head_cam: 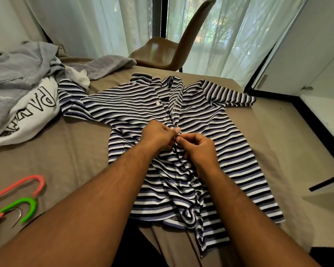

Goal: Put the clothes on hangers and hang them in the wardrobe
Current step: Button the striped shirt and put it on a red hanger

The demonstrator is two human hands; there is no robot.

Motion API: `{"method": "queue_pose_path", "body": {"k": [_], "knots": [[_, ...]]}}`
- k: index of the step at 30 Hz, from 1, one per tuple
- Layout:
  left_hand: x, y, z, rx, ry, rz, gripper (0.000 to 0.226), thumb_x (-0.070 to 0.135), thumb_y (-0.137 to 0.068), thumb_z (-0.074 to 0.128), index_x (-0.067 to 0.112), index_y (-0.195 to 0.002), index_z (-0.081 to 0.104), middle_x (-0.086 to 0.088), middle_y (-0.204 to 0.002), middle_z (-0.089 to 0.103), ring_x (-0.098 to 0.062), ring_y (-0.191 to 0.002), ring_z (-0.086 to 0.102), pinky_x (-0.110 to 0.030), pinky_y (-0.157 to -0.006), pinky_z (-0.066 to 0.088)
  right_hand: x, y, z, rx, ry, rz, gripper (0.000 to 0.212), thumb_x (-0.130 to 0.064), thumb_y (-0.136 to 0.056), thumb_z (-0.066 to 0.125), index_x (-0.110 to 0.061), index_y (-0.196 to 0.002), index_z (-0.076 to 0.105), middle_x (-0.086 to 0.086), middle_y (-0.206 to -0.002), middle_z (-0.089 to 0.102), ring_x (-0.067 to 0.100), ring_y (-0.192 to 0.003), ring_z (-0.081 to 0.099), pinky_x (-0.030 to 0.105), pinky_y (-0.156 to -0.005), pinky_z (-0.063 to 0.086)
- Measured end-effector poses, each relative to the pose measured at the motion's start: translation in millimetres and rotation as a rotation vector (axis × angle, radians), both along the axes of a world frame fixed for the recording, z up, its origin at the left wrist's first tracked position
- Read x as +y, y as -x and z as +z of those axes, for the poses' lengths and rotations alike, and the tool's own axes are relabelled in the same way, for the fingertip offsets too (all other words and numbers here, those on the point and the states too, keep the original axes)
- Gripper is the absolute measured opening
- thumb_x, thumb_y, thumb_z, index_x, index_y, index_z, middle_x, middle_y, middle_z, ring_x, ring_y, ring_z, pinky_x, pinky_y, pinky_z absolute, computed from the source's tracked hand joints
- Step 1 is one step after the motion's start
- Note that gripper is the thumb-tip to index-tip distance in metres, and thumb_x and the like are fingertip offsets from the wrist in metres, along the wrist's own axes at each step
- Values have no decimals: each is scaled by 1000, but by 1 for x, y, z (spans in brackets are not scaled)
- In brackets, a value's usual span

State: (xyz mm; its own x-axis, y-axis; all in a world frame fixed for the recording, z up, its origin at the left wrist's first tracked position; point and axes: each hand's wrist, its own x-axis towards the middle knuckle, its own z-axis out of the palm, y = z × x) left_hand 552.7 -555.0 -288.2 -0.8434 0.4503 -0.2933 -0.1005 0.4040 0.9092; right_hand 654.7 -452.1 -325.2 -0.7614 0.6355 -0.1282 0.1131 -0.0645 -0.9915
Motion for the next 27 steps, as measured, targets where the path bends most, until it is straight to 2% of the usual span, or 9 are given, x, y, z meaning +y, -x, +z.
{"method": "queue_pose_path", "body": {"k": [2,5,9,11,14,16,22,24,27], "knots": [[-1,-1,0,17,20,-20,19,25,-86,81,7,-82,76,-11,-77,75,-20,-70,74,-34,-70,63,-2,1,-1,9,-20,-15,12,-19,-85,82,-12,-92,76,10,-82,77,5,-52,60,20,-47,44],[-1,-1,0,52,56,-16,8,15,-86,79,7,-84,78,-10,-80,77,-20,-73,76,-38,-72,65,-4,0,-3,10,-72,-32,10,-13,-85,81,-10,-93,76,8,-81,77,7,-62,68,18,-53,49],[1,-1,0,91,103,38,9,11,-81,82,12,-74,76,-6,-73,76,-19,-70,76,-38,-72,65,-7,-2,-2,-6,-105,-29,8,-16,-86,80,-15,-94,76,5,-83,77,11,-69,72,20,-59,54],[2,0,0,112,107,49,12,11,-77,84,15,-70,76,-4,-72,76,-18,-71,76,-38,-74,64,-8,-2,0,-8,-100,-37,7,-18,-88,78,-15,-95,76,4,-80,77,7,-60,68,19,-52,50],[4,-1,0,128,97,59,10,11,-74,86,15,-71,77,-3,-71,76,-17,-71,75,-39,-75,64,-7,-2,1,-42,-81,-66,10,-23,-91,75,-13,-93,76,-1,-60,69,5,-41,55,20,-38,40],[5,-2,0,171,116,41,11,13,-75,86,16,-71,77,-1,-71,75,-15,-71,75,-38,-75,64,-6,-1,2,-70,-98,-73,12,-25,-92,73,-13,-91,75,-2,-56,66,6,-39,53,21,-38,39],[5,-7,4,294,216,-51,10,22,-78,86,17,-77,78,3,-74,74,-9,-71,71,-28,-70,63,-9,1,-3,-60,-266,-142,6,-20,-87,71,-22,-81,73,-4,-75,73,10,-65,68,26,-59,56],[5,-9,5,255,208,-53,9,21,-78,86,17,-77,78,3,-74,74,-9,-72,72,-28,-69,63,-11,0,-5,-49,-352,-177,5,-21,-87,71,-22,-83,74,-8,-77,72,4,-71,67,18,-64,54],[4,-10,6,27,128,24,5,7,-78,83,7,-79,78,-6,-77,76,-16,-71,76,-35,-70,64,-16,-1,-9,-3,-466,-209,4,-20,-86,72,-20,-82,73,-8,-76,71,3,-69,64,9,-60,46]]}}
